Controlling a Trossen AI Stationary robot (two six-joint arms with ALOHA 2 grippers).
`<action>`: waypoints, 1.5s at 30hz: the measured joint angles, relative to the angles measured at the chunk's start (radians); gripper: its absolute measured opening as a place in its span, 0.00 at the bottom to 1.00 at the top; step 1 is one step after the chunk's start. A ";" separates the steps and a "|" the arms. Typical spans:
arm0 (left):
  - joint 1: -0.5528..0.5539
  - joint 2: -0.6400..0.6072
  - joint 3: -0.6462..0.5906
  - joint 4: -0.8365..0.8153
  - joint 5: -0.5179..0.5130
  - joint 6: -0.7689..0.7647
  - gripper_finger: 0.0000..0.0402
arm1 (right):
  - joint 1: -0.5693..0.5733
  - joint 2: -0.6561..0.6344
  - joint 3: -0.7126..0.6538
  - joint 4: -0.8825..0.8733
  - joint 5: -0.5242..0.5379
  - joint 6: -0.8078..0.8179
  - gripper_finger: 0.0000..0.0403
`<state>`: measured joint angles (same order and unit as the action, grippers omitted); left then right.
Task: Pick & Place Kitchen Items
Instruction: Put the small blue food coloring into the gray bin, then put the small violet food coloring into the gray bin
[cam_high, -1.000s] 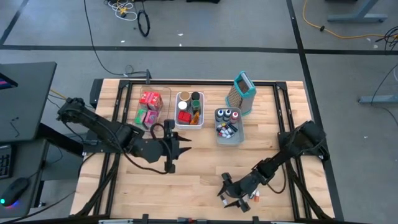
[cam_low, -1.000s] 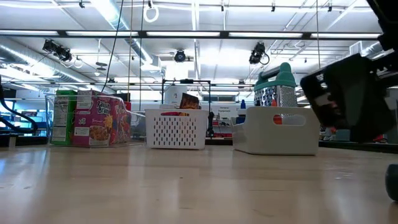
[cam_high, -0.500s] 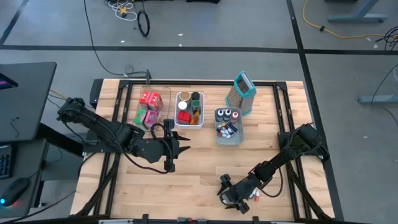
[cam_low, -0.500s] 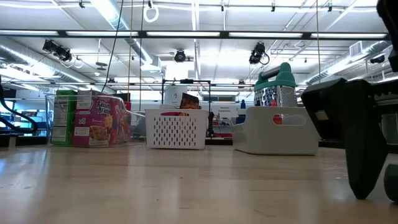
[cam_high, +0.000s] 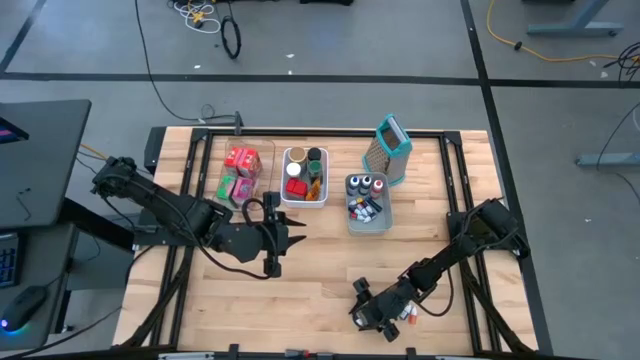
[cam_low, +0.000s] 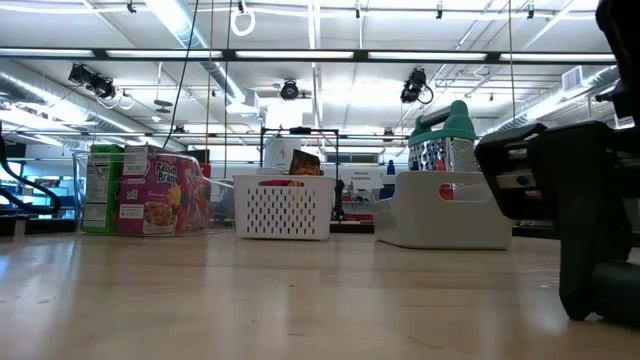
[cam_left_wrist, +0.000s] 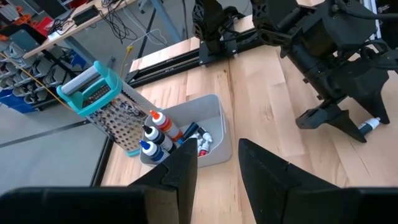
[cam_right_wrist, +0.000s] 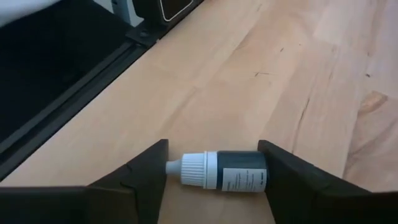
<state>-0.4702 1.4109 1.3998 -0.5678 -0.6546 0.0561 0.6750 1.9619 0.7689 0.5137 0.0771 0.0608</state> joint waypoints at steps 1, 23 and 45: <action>0.000 0.000 0.000 0.000 0.000 0.000 0.31 | 0.000 -0.003 0.000 -0.004 0.004 -0.009 0.55; 0.000 0.000 0.000 0.000 0.024 -0.001 0.31 | -0.315 -0.622 -0.051 -0.744 0.666 0.056 0.62; 0.000 0.001 0.000 0.005 0.073 -0.018 0.31 | -0.484 -0.624 -0.168 -0.584 0.480 0.056 0.73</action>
<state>-0.4702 1.4116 1.3998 -0.5629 -0.5819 0.0384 0.1906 1.3380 0.6005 -0.0704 0.5573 0.1165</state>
